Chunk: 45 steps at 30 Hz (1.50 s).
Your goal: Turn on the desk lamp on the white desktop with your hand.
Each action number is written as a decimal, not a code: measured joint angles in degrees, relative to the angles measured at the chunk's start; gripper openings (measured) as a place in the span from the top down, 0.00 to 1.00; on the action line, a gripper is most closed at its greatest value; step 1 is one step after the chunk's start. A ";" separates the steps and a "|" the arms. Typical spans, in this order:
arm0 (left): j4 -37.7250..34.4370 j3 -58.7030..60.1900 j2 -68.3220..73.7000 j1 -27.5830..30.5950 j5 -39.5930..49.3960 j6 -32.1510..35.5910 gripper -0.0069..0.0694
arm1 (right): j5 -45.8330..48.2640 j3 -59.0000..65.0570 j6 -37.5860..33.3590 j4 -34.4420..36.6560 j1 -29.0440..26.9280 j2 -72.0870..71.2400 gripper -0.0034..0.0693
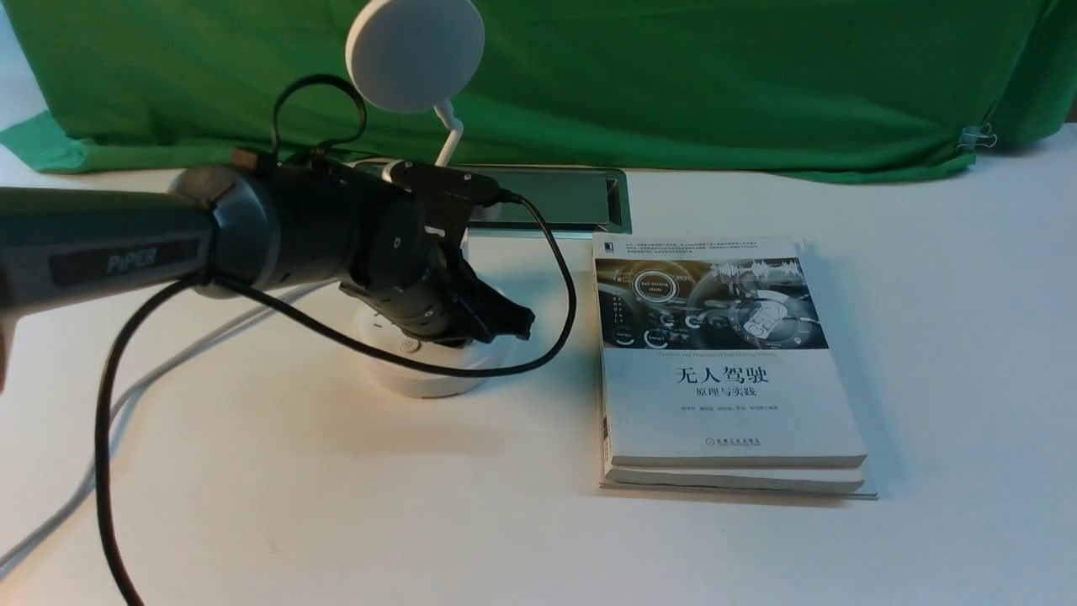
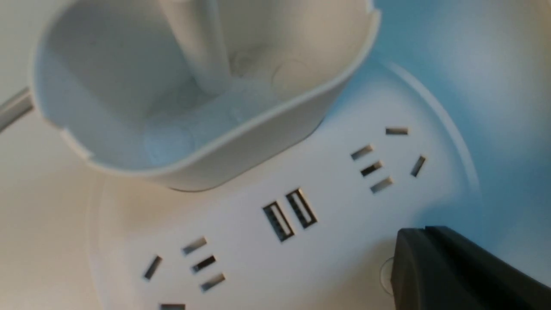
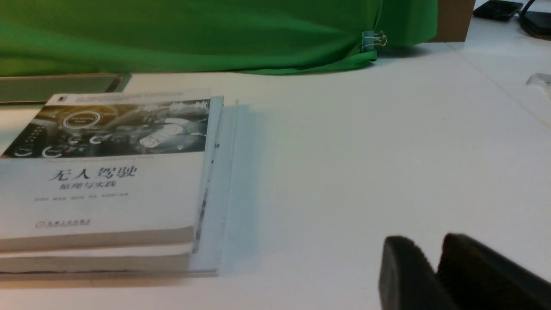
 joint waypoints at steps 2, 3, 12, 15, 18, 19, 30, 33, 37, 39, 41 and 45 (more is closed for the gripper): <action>0.00 -0.27 0.44 0.00 0.28 0.01 0.88 | 0.00 0.00 0.00 0.00 0.00 0.00 0.70; 0.00 -0.48 0.66 0.00 0.72 -0.07 0.88 | 0.00 0.00 0.00 0.00 0.00 0.00 0.70; 0.71 -1.33 0.35 0.00 1.35 -0.18 0.88 | 0.00 0.00 0.00 0.00 0.00 0.00 0.70; 0.57 -1.33 -1.52 0.00 2.48 -0.18 0.88 | 0.00 0.00 0.00 0.00 0.00 0.00 0.70; -2.36 -1.33 -5.54 0.00 4.00 -0.08 0.88 | 0.00 0.00 0.00 0.00 0.00 0.00 0.70; -2.63 -1.43 -5.82 0.00 4.18 0.10 0.88 | 0.00 0.00 0.00 0.00 0.00 0.00 0.70; -30.03 6.25 -15.49 -0.45 19.57 19.73 0.88 | 0.00 0.00 0.00 0.00 0.00 0.00 0.70; -32.48 9.65 -18.43 -0.50 18.42 22.45 0.88 | 0.00 0.00 0.00 0.00 0.00 0.00 0.70; -31.19 12.67 -20.47 -0.45 19.34 21.81 0.88 | 0.00 0.00 0.00 0.00 0.00 0.00 0.70; -30.24 14.48 -22.64 -0.45 21.72 21.61 0.88 | 0.00 0.00 0.00 0.00 0.00 0.00 0.70; -29.87 16.01 -25.38 -0.45 23.46 21.54 0.88 | 0.00 0.00 0.00 0.00 0.00 0.00 0.70; -29.23 18.55 -36.76 -0.45 22.67 21.80 0.88 | 0.00 0.00 0.00 0.00 0.00 0.00 0.70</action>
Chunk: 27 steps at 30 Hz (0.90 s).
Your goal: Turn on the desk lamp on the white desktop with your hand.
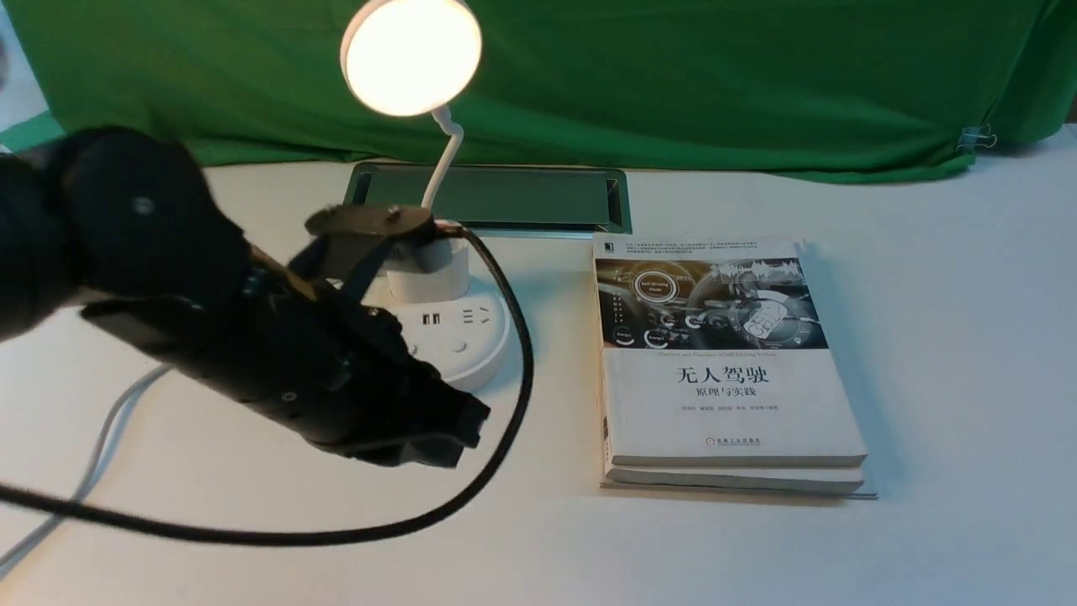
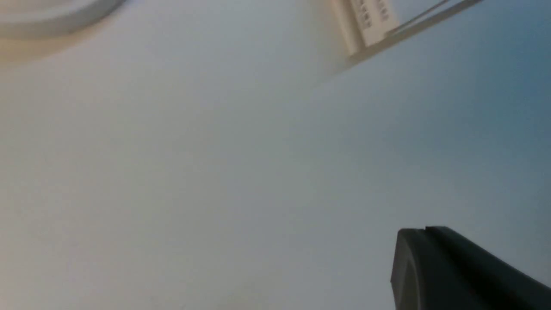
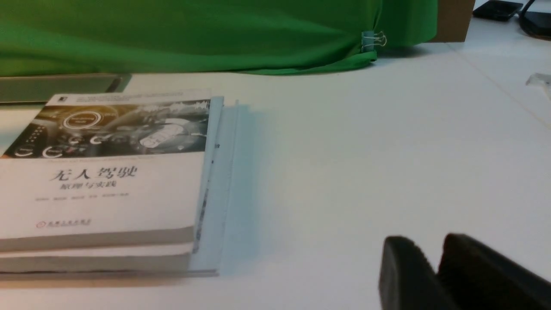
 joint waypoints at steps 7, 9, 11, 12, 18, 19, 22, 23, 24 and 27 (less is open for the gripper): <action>0.21 7.44 -21.92 0.00 -18.17 8.06 0.88 | 0.00 0.00 0.00 0.00 0.00 0.00 0.70; 0.34 12.65 -29.10 0.00 -25.79 9.81 0.88 | 0.00 0.00 0.00 0.00 0.00 0.00 0.70; 0.47 19.94 -35.37 0.00 -35.00 10.31 0.88 | 0.00 0.00 0.00 0.00 0.00 0.00 0.70; 0.47 19.94 -35.86 0.00 -35.00 10.37 0.88 | 0.00 0.00 0.00 0.00 0.00 0.00 0.70; 0.54 37.77 -45.73 0.00 -51.01 10.99 0.88 | 0.00 0.00 0.00 0.00 0.00 0.00 0.70; 0.54 38.24 -45.84 0.00 -51.24 10.99 0.88 | 0.00 0.00 0.00 0.00 0.00 0.00 0.70; 1.28 46.30 -46.45 0.00 -53.60 11.39 0.88 | 0.00 0.00 0.00 0.00 0.00 0.00 0.70; 1.63 48.17 -46.45 0.00 -54.03 11.44 0.88 | 0.00 0.00 0.00 0.00 0.00 0.00 0.70; 1.85 49.91 -46.45 0.00 -54.48 11.51 0.88 | 0.00 0.00 0.00 0.00 0.00 0.00 0.70; 2.11 52.66 -46.45 0.00 -54.82 10.68 0.88 | 0.00 0.00 0.00 0.00 0.00 0.00 0.70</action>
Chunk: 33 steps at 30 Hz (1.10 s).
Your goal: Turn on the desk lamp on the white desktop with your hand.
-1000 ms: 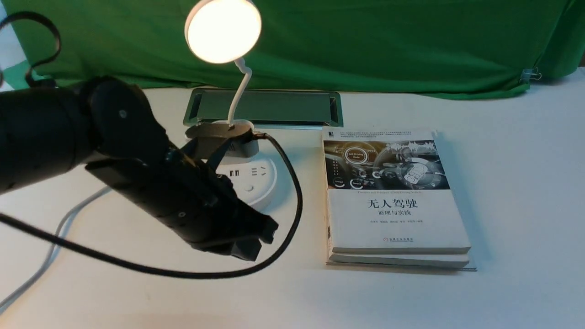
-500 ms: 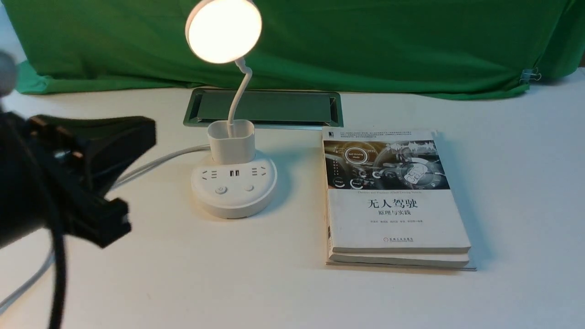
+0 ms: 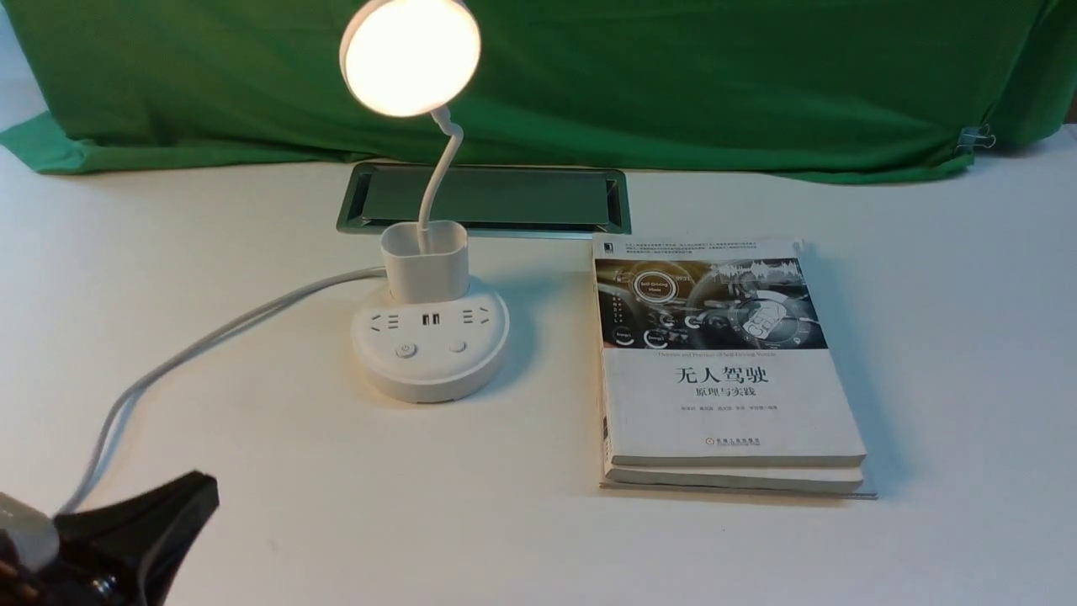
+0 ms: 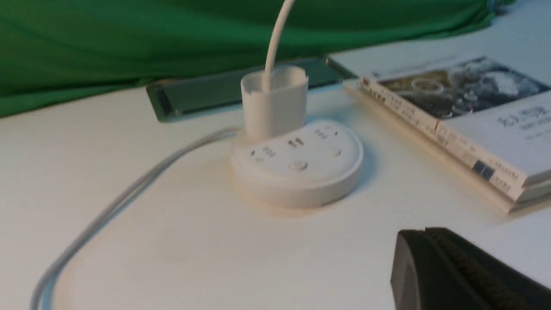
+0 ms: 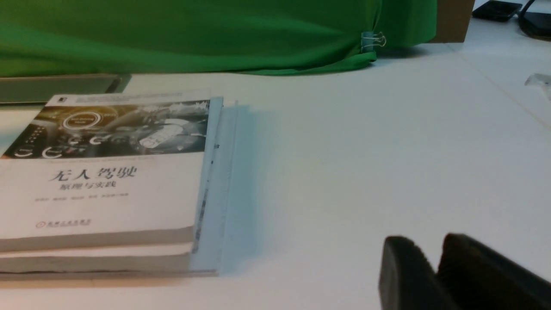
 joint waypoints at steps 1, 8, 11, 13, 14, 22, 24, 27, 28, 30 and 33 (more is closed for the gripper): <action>0.06 1.28 0.00 0.00 0.05 -1.65 0.88 | 0.00 0.00 0.00 0.00 0.00 0.00 0.70; 1.84 4.49 -2.10 0.13 -9.92 -3.85 0.88 | -0.04 0.00 0.00 0.00 0.00 0.00 0.70; 6.71 4.49 -6.18 2.83 -14.72 -4.56 0.88 | -0.05 0.00 -0.02 0.00 0.00 0.00 0.70; 11.28 4.49 -10.01 6.45 -14.91 -8.01 0.88 | 0.00 0.00 -0.02 0.00 0.00 0.00 0.70; 13.64 4.49 -12.19 8.42 -14.30 -10.29 0.88 | 0.00 0.00 -0.02 0.00 0.00 0.00 0.70; 23.56 4.49 -28.76 21.22 4.68 -23.22 0.88 | 0.05 0.00 -0.02 0.00 0.00 0.00 0.70; 23.39 4.49 -29.46 23.05 13.40 -23.50 0.88 | 0.04 -0.05 0.04 0.00 0.00 0.00 0.70; 22.83 4.54 -29.46 23.83 20.43 -23.58 0.88 | 0.07 -0.05 0.04 0.00 0.00 0.00 0.69; 22.83 4.54 -29.46 23.83 20.74 -23.58 0.88 | 0.07 -0.05 0.04 0.00 0.00 0.00 0.69; 22.47 4.54 -29.56 23.86 22.64 -23.58 0.87 | 0.01 -0.05 0.04 0.00 0.00 0.00 0.68; 22.11 4.54 -29.56 23.86 23.03 -23.63 0.87 | 0.01 -0.05 0.04 0.00 0.00 0.00 0.67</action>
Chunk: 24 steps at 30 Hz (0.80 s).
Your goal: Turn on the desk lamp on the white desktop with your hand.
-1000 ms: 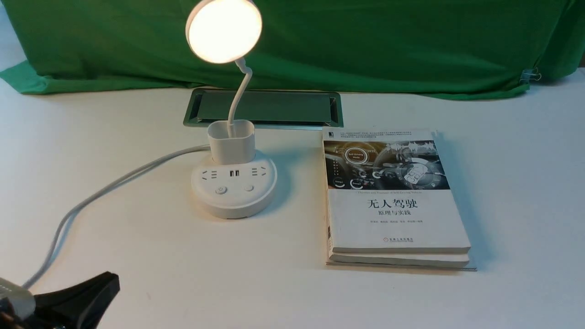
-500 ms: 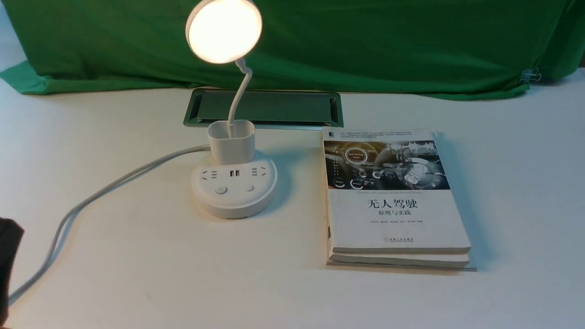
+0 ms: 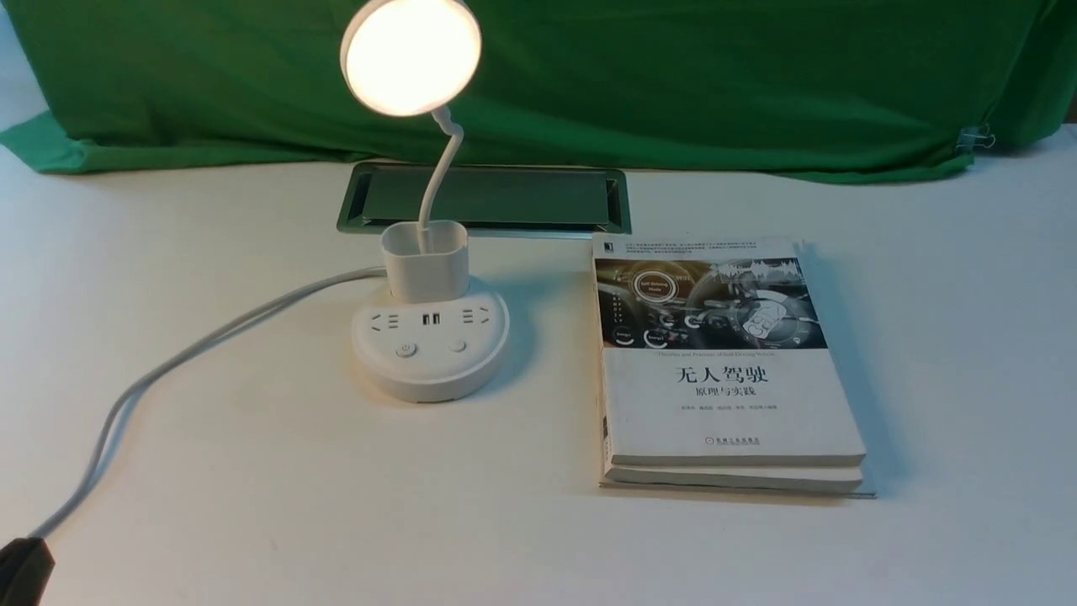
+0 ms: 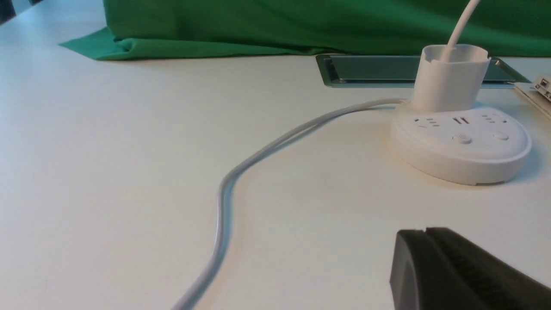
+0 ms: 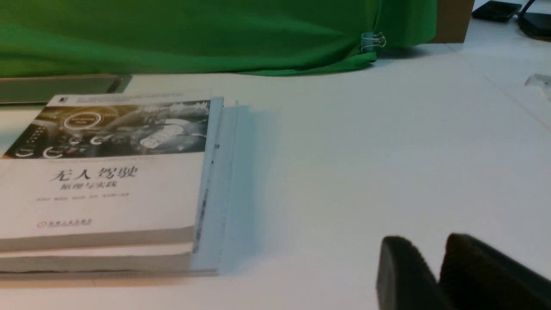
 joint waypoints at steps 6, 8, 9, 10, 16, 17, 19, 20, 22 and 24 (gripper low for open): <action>-1.51 0.00 -0.06 0.05 0.07 -0.47 0.86 | 0.00 0.00 0.00 0.00 0.00 0.00 0.67; -1.56 0.00 -0.11 0.05 0.11 0.60 0.86 | 0.00 0.00 0.00 0.00 0.00 0.00 0.66; -1.56 0.00 -0.18 0.05 0.11 2.03 0.86 | 0.00 0.00 -0.05 0.00 0.00 0.00 0.66; -1.56 0.00 -0.18 0.05 0.11 2.34 0.86 | 0.00 0.00 -0.05 0.00 0.00 0.00 0.66; -1.56 0.00 -0.18 0.05 -2.61 4.37 0.85 | 0.00 0.00 -0.05 0.00 0.00 0.00 0.65; -1.50 0.00 -0.18 0.14 -2.61 4.45 0.85 | 0.00 0.00 -0.05 0.00 0.00 0.00 0.64; -1.50 0.00 -0.18 0.28 -2.61 4.50 0.85 | 0.00 0.00 -0.05 0.00 0.00 0.00 0.64; -1.50 0.00 -0.18 0.90 -2.61 4.50 0.85 | 0.00 0.00 -0.05 0.00 0.00 0.00 0.63; -1.50 0.00 -0.18 1.54 -2.61 4.50 0.85 | 0.00 0.00 0.00 0.00 0.00 0.00 0.63; -1.44 0.00 -0.18 2.06 -2.61 4.50 0.84 | 0.00 0.00 0.00 0.00 0.00 0.00 0.63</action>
